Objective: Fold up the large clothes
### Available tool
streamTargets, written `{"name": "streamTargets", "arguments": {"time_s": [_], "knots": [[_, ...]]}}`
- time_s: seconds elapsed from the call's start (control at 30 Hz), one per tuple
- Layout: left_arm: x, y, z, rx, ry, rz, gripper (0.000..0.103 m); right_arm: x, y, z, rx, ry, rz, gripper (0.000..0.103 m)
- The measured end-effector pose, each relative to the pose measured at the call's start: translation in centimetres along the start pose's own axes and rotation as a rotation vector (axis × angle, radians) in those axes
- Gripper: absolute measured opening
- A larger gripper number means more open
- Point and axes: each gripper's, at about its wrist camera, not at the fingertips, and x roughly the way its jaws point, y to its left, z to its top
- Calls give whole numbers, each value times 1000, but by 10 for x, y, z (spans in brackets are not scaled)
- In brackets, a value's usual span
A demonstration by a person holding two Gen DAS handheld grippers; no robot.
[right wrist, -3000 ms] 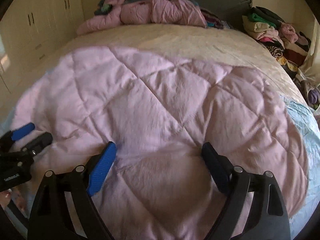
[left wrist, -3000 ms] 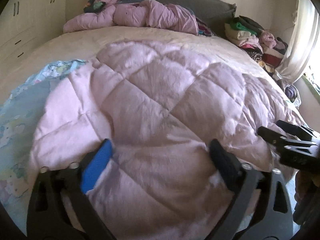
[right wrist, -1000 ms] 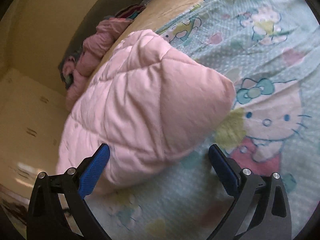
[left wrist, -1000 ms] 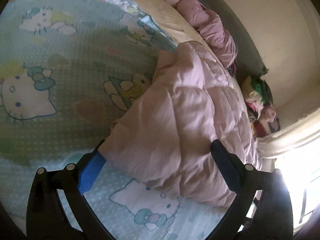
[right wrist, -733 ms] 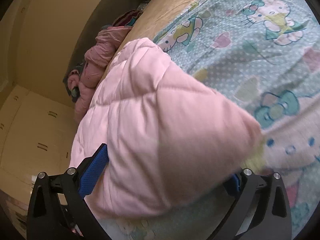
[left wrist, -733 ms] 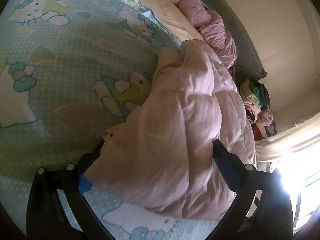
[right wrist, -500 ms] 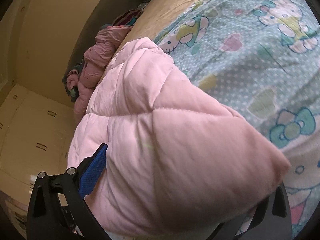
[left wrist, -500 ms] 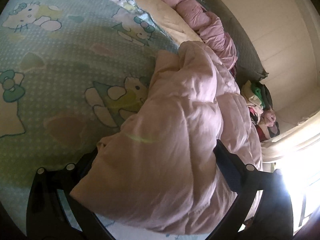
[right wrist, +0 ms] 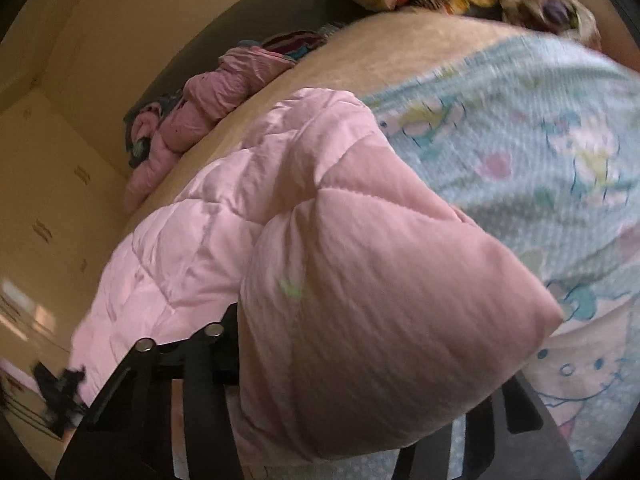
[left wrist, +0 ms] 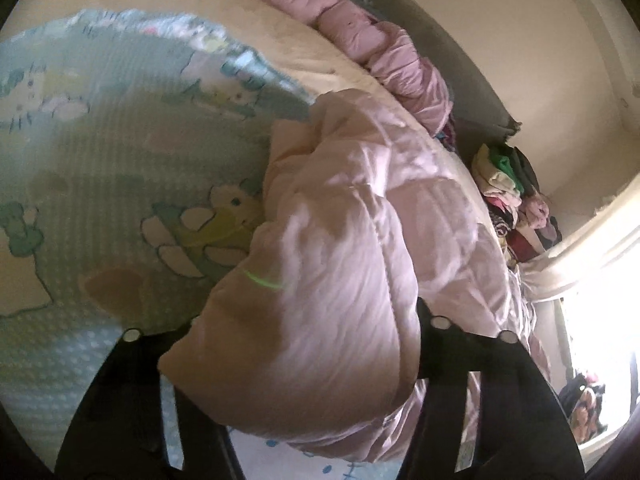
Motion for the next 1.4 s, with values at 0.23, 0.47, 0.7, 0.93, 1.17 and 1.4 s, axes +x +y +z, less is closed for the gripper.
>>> {"name": "streamTargets", "arguments": {"time_s": [0.23,0.47,0.7,0.93,1.17,1.4], "knots": [[-32,-28,7,107,-65,-6,38,-29,43,-6,-235,-55,-34,34],[-72,-47,5,209,-129,5,37,-79,93,-27,-424,-131,-3,32],[-108,-38,-9,211,-155,-1,37,-119,111,-51,-453,-157,51,32],[-123,-31,-23,221,-159,-5,37,-137,107,-63,-434,-158,64,32],[-134,-20,-33,222,-164,-2,37,-146,112,-71,-412,-161,69,32],[-142,-22,-39,258,-172,12,37,-149,107,-75,-385,-168,68,32]]}}
